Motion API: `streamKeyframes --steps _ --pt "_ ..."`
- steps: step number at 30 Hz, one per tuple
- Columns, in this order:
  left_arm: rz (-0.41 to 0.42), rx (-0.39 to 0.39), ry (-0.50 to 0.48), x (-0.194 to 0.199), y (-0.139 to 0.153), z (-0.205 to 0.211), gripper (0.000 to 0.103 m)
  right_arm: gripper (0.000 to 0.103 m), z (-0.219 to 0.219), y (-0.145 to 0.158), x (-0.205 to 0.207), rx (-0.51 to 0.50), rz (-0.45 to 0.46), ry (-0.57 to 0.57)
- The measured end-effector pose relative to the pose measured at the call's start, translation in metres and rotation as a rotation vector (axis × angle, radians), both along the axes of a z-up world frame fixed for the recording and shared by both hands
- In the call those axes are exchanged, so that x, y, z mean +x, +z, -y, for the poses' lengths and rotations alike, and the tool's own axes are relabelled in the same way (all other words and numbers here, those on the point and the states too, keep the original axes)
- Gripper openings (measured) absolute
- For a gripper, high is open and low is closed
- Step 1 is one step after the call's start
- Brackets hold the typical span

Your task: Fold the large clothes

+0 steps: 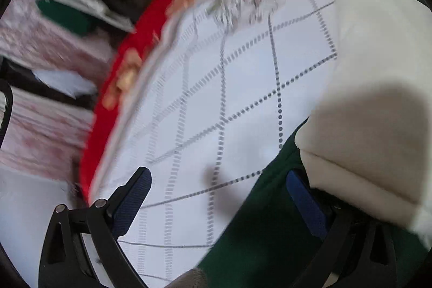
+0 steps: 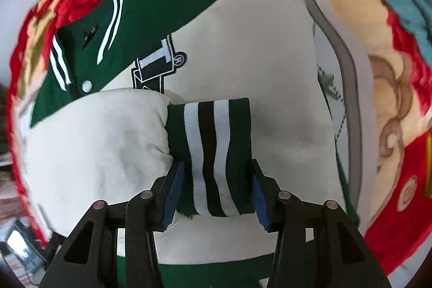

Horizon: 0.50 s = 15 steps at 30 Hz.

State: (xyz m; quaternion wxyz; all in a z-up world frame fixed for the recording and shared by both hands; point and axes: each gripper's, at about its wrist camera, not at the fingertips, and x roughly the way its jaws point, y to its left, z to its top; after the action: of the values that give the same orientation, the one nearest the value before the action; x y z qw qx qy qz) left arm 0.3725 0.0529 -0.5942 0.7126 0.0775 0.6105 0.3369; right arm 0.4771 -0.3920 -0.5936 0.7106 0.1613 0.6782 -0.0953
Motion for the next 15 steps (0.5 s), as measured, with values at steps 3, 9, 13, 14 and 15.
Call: streamKeyframes --steps 3,9,13,14,15 --pt "0.024 0.006 -0.004 0.008 -0.004 -0.004 0.103 0.050 0.004 0.000 0.001 0.012 -0.009 -0.037" --pt "0.062 -0.033 0.000 0.019 0.000 -0.014 0.103 0.057 0.034 0.018 -0.007 0.028 0.035 -0.143" --pt "0.055 -0.013 -0.047 0.017 0.001 -0.004 0.103 0.059 0.031 -0.017 -0.007 0.155 -0.036 -0.141" --pt "0.056 -0.009 -0.054 0.015 0.002 -0.003 0.103 0.052 0.026 -0.017 -0.006 0.163 -0.004 -0.129" --pt "0.057 -0.013 -0.054 0.014 0.002 -0.004 0.103 0.021 0.021 -0.016 -0.002 0.147 0.008 -0.103"
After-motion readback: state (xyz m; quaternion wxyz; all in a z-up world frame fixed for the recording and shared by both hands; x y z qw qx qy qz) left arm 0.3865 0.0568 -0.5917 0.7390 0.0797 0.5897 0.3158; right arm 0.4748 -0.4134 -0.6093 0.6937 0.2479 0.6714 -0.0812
